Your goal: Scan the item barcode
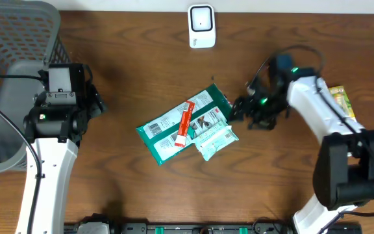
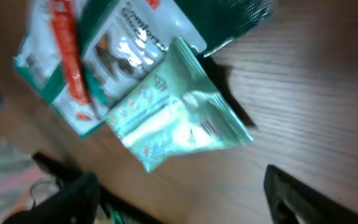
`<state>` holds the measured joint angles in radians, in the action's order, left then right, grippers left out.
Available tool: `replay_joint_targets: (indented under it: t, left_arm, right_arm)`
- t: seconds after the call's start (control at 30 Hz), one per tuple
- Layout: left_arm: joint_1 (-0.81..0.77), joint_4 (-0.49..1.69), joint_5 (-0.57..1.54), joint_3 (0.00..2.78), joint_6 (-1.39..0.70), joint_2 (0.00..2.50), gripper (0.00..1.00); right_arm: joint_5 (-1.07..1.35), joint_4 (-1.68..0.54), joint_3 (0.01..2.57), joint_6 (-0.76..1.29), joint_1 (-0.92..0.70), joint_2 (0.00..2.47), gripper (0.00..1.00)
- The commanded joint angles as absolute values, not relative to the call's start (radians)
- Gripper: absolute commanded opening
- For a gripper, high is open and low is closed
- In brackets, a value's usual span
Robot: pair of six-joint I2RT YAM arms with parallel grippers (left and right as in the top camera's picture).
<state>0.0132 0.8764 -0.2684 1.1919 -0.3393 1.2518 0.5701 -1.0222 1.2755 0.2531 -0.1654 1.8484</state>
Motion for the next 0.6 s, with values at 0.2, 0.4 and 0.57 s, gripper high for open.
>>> replay_joint_targets:
  t: [0.2, 0.4, 0.57]
  left_arm:
    - [0.019, 0.878, -0.281, 1.202, -0.331, 1.248, 0.87]
    - [0.019, 0.878, -0.281, 1.202, -0.331, 1.248, 0.87]
    - [0.019, 0.878, -0.281, 1.202, -0.331, 1.248, 0.87]
  right_arm:
    - [0.445, -0.736, 1.007, 0.649, -0.355, 1.843, 0.71]
    - [0.284, -0.591, 0.971, 0.694, -0.408, 1.843, 0.34]
    - [0.245, -0.525, 0.973, 0.661, -0.389, 1.843, 0.22]
